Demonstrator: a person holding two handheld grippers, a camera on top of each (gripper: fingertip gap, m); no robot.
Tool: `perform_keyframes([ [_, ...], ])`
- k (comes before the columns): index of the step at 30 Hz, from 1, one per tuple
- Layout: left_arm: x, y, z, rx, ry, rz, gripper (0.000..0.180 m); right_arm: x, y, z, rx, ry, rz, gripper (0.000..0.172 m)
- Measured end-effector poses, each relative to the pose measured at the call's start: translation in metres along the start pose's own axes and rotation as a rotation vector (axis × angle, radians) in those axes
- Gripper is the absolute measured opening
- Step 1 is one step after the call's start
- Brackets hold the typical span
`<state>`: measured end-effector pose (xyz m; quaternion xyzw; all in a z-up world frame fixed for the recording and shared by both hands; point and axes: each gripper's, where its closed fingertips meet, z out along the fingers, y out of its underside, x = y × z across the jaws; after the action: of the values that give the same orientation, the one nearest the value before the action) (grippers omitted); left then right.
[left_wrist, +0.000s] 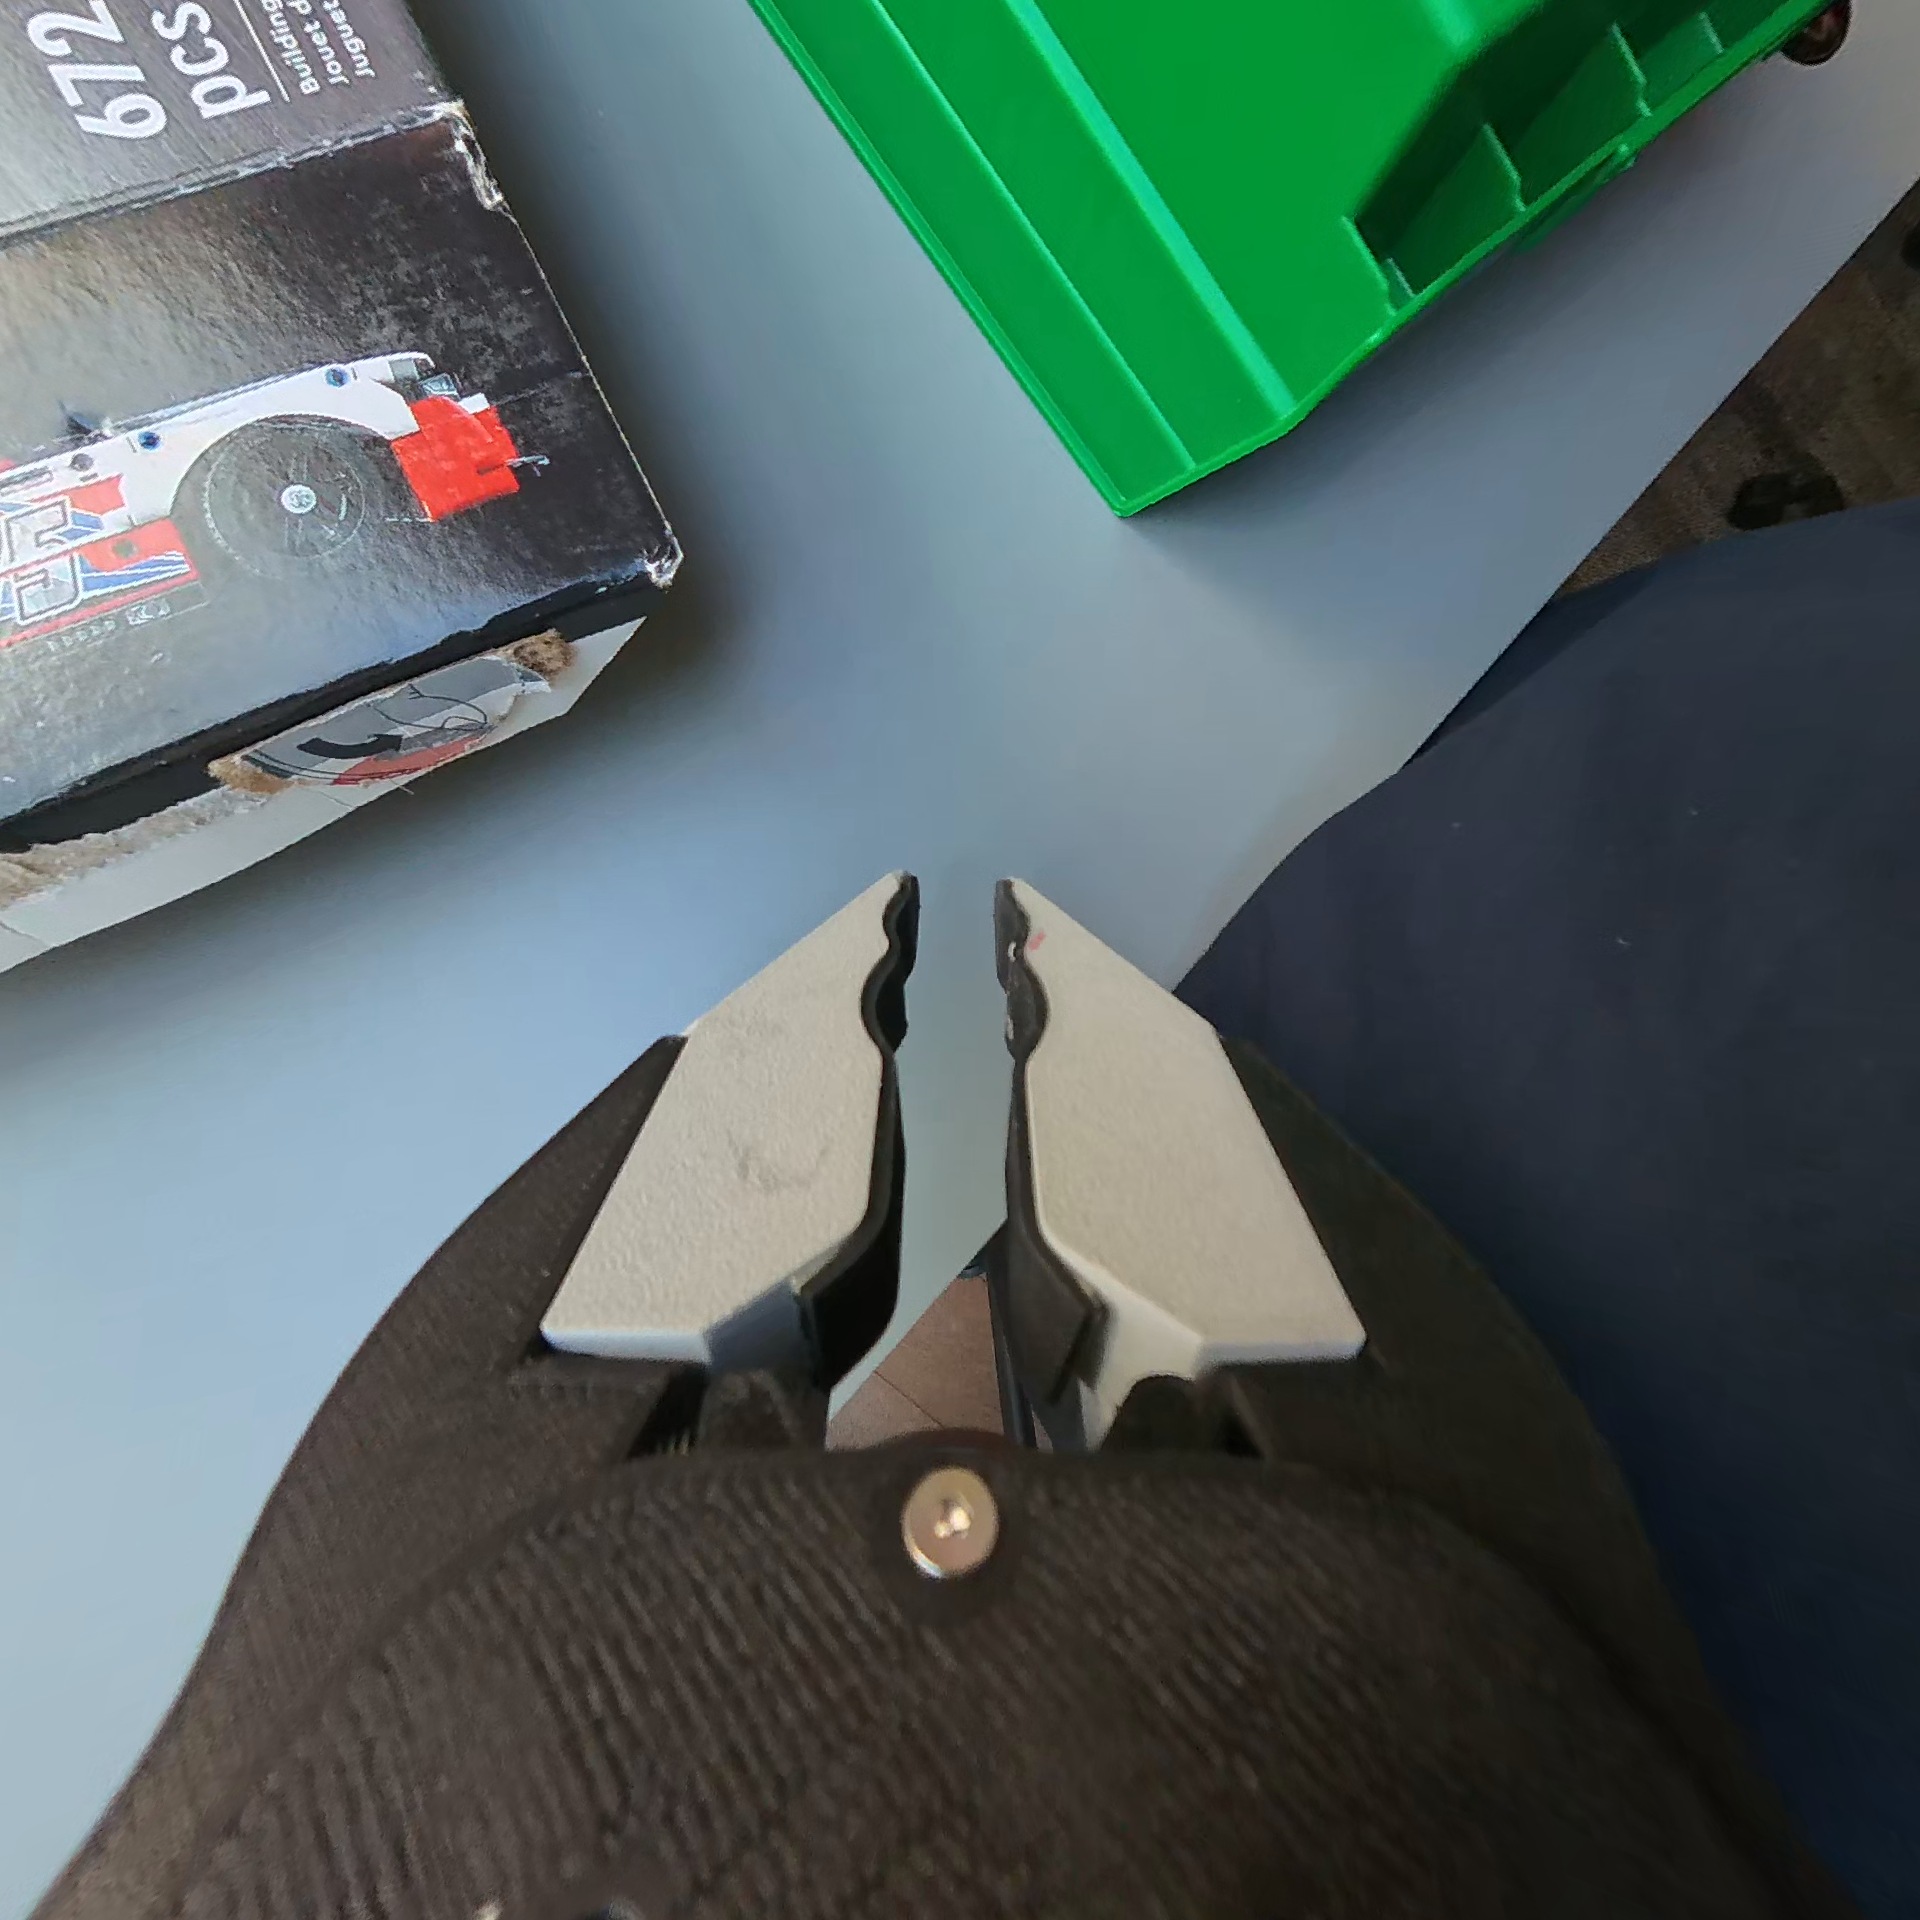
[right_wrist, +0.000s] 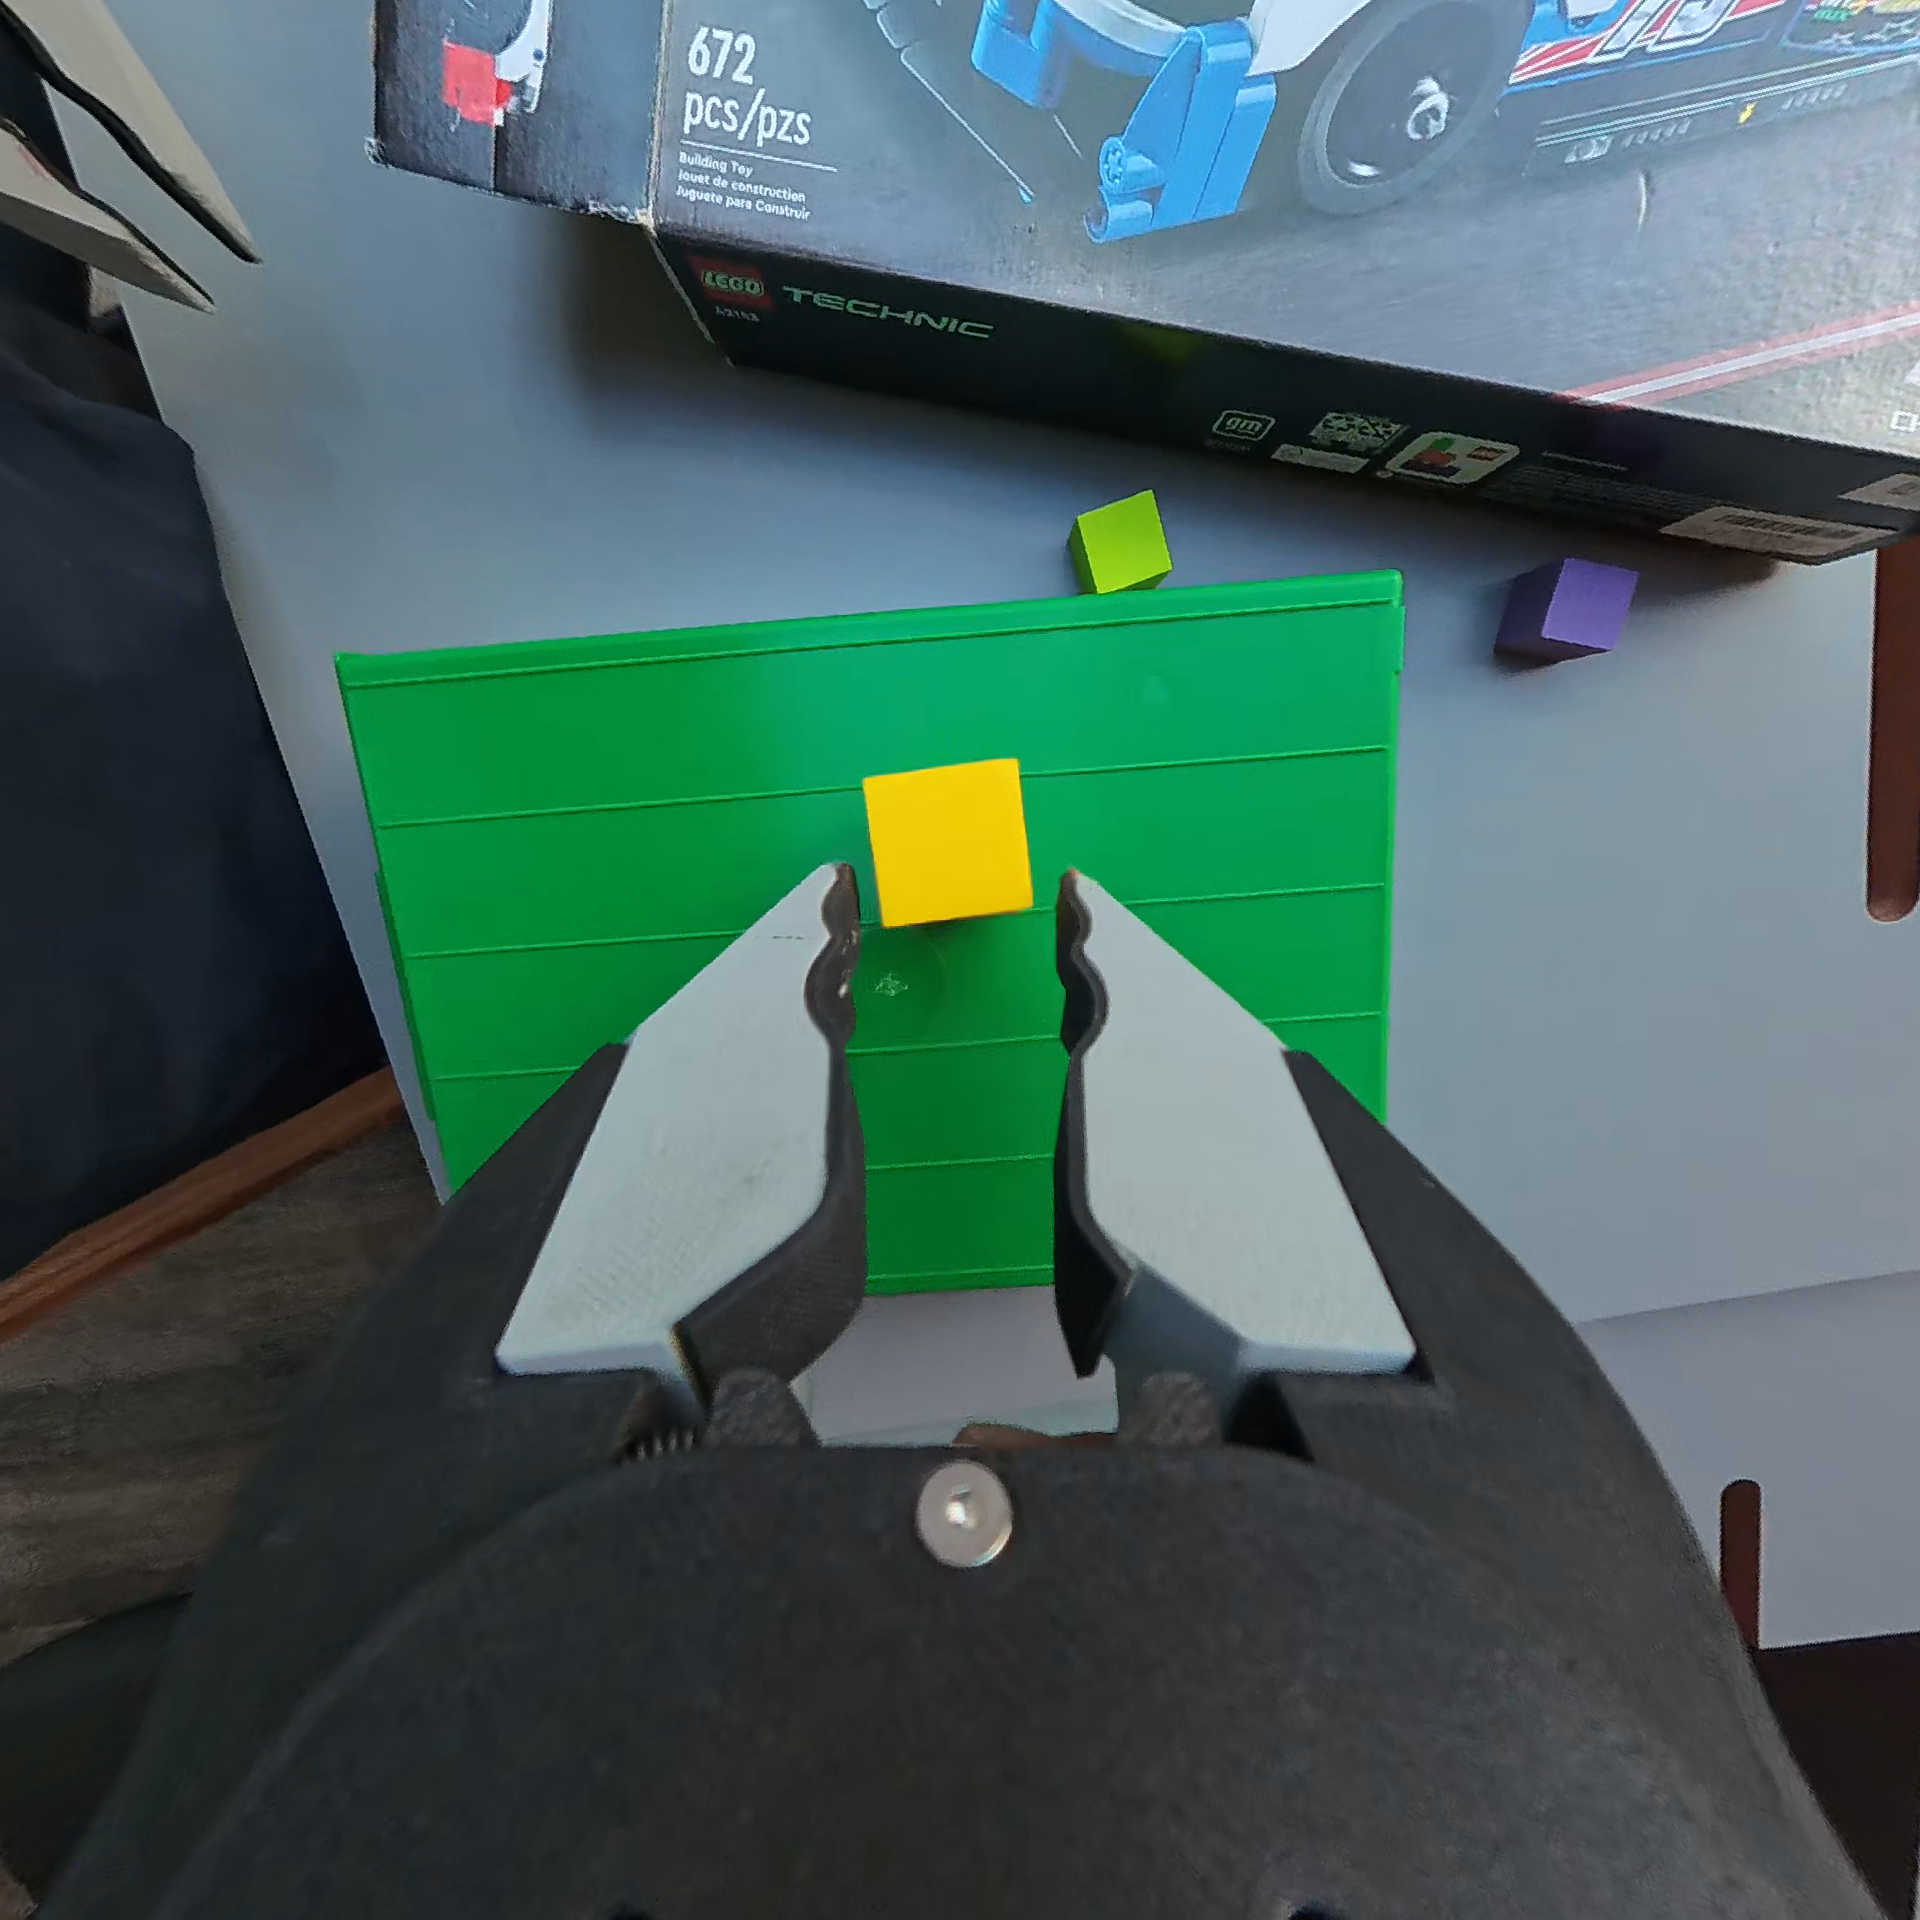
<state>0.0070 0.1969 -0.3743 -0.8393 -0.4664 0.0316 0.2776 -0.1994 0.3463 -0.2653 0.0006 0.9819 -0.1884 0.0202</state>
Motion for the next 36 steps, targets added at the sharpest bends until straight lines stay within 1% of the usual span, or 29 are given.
perform_keyframes([
  [3, -0.002, 0.002, 0.000, -0.008, -0.003, -0.004, 0.012, -0.002, -0.004, -0.012, 0.088, -0.035, 0.041, 0.037],
  [6, -0.003, 0.009, 0.000, -0.025, -0.004, -0.024, 0.012, 0.013, -0.011, -0.033, 0.231, -0.038, 0.107, 0.037],
  [9, -0.003, 0.019, -0.001, -0.046, -0.015, -0.050, 0.012, 0.055, -0.013, -0.050, 0.356, 0.030, 0.195, 0.037],
  [11, -0.002, 0.026, -0.003, -0.058, -0.028, -0.075, 0.012, 0.092, -0.007, -0.048, 0.366, 0.074, 0.267, 0.041],
  [12, -0.001, 0.031, -0.004, -0.065, -0.035, -0.090, 0.012, 0.108, -0.004, -0.042, 0.346, 0.082, 0.298, 0.047],
  [14, 0.003, 0.042, -0.007, -0.085, -0.053, -0.126, 0.012, 0.139, 0.000, -0.020, 0.268, 0.116, 0.333, 0.048],
  [17, 0.011, 0.058, -0.011, -0.120, -0.083, -0.193, 0.012, 0.170, -0.008, 0.025, 0.172, 0.127, 0.288, 0.049],
  [22, 0.024, 0.074, -0.024, -0.140, -0.150, -0.309, 0.014, 0.198, -0.023, 0.104, 0.032, 0.074, 0.206, 0.053],
  [24, 0.027, 0.082, -0.029, -0.149, -0.180, -0.356, 0.015, 0.206, -0.023, 0.129, -0.020, 0.061, 0.184, 0.053],
  [27, 0.032, 0.097, -0.034, -0.172, -0.212, -0.422, 0.015, 0.213, -0.014, 0.158, -0.104, 0.035, 0.179, 0.052],
  [28, 0.033, 0.101, -0.035, -0.179, -0.221, -0.438, 0.015, 0.213, -0.011, 0.165, -0.128, 0.015, 0.188, 0.049],
  [29, 0.034, 0.105, -0.037, -0.185, -0.231, -0.448, 0.015, 0.214, -0.010, 0.168, -0.130, 0.008, 0.197, 0.039],
  [30, 0.035, 0.107, -0.039, -0.189, -0.239, -0.456, 0.015, 0.216, -0.012, 0.168, -0.115, 0.006, 0.209, 0.026],
  [33, 0.038, 0.114, -0.039, -0.205, -0.239, -0.479, 0.014, 0.215, -0.013, 0.164, -0.095, -0.040, 0.265, 0.026],
  [36, 0.039, 0.122, -0.034, -0.244, -0.229, -0.459, 0.013, 0.217, -0.024, 0.139, 0.028, -0.034, 0.297, 0.026],
])
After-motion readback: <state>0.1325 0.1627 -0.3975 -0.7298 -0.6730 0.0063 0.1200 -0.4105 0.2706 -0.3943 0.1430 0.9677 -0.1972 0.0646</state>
